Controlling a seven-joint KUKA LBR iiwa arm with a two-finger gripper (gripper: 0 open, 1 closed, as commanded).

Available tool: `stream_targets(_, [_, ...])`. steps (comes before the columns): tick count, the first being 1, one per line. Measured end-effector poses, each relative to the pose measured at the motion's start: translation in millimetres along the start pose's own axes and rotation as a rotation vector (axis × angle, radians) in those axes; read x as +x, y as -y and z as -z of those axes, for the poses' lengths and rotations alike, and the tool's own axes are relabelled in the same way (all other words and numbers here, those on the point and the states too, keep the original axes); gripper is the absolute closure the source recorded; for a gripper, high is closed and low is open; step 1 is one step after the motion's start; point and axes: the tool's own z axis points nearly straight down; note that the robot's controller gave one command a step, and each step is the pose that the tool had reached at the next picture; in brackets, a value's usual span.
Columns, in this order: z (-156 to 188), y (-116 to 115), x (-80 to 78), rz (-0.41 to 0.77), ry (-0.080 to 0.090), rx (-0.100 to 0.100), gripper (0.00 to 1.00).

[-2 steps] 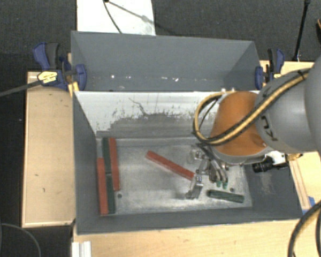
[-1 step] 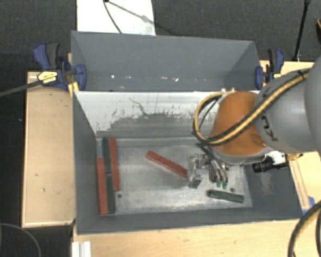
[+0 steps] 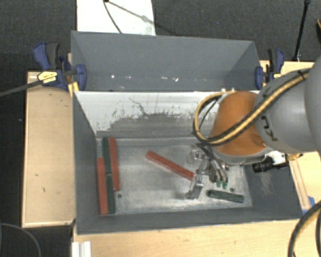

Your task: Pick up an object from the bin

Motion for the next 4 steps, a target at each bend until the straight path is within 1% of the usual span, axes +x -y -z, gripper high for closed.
stream_targets(1, [-19,-36,-31.0,-0.080,0.003,-0.003,0.00])
stream_targets(2, [30,19,-25.0,0.104,0.007,0.000,0.00])
stream_targets(3, [-21,-24,-28.8,0.024,-0.003,-0.002,0.00])
stream_targets(4, [-18,-22,-29.9,0.022,0.001,-0.002,1.00])
